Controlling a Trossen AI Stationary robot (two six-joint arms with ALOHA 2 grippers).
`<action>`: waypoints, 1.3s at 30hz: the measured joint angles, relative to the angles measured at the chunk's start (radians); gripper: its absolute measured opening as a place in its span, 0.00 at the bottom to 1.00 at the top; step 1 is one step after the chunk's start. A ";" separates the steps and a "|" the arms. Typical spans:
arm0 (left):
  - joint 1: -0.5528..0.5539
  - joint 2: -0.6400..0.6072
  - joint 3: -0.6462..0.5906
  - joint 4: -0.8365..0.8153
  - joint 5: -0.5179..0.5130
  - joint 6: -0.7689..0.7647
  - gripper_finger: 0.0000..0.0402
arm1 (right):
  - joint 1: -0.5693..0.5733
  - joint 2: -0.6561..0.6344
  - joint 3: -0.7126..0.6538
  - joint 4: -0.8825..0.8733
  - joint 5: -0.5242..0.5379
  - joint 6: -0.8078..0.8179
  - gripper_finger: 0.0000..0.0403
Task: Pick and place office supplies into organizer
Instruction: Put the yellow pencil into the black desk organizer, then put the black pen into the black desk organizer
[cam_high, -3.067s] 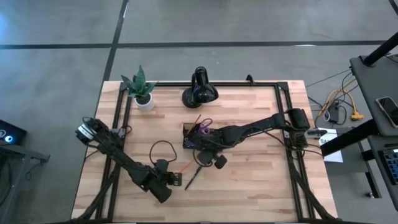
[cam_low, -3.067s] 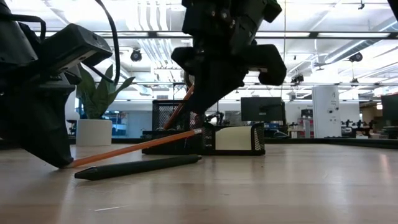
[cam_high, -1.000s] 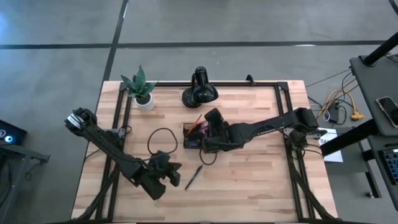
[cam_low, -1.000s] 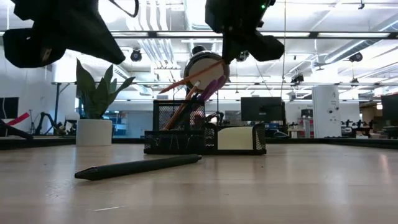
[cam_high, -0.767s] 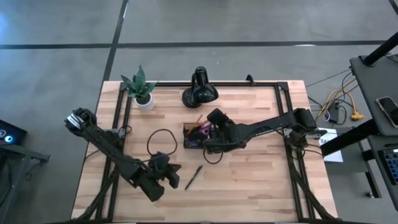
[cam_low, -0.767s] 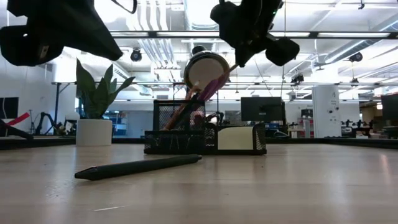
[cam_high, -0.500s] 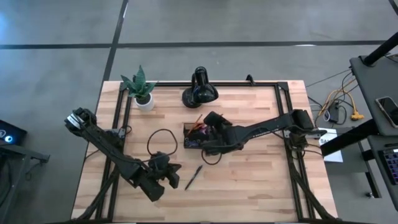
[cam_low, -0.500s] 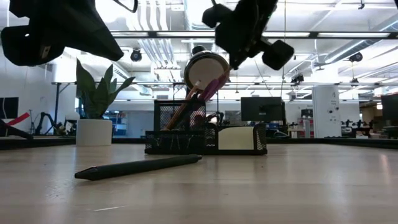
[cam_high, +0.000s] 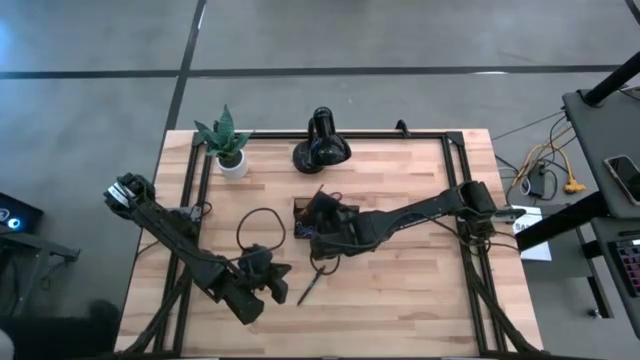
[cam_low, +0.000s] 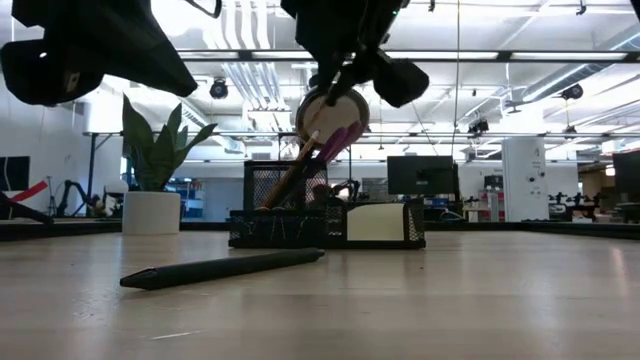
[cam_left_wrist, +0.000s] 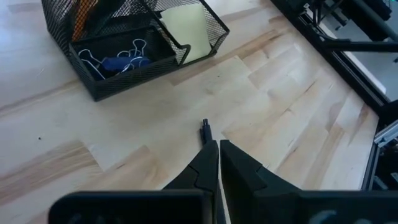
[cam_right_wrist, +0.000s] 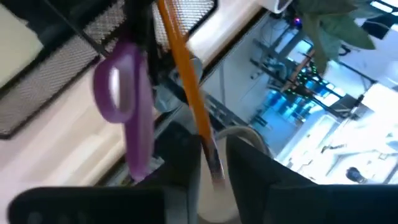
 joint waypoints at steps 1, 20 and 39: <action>0.000 0.000 0.000 0.000 0.000 0.009 0.00 | 0.000 0.000 -0.005 -0.002 -0.009 0.015 0.18; -0.020 0.000 -0.001 0.000 0.008 0.014 0.00 | 0.121 -0.094 -0.036 -0.378 -0.658 0.649 0.38; -0.025 0.000 -0.006 0.025 0.014 0.030 0.00 | 0.107 0.113 -0.043 0.090 -0.893 0.285 0.38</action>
